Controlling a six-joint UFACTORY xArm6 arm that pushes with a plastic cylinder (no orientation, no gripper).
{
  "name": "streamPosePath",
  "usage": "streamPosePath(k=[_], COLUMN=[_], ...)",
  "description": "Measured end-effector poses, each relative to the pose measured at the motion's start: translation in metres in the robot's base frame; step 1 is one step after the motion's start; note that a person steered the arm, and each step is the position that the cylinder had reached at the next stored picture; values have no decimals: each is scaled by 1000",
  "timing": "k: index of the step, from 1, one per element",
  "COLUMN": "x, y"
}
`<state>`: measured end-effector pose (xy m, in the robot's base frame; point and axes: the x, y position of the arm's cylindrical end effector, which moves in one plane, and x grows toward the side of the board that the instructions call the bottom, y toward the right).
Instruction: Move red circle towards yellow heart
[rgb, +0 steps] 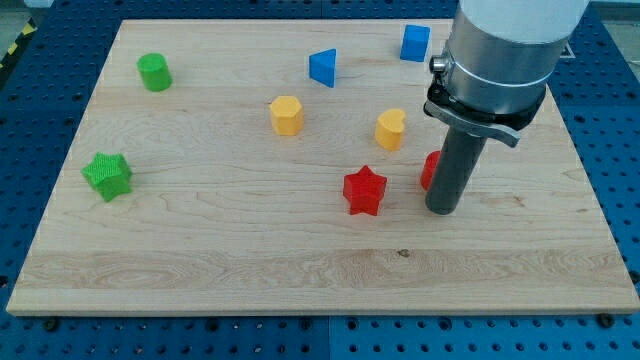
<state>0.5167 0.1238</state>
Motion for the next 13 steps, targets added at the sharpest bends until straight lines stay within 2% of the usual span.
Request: streamPosePath(k=[10,11,13], x=[-50,-42,-73], y=[16,44,56])
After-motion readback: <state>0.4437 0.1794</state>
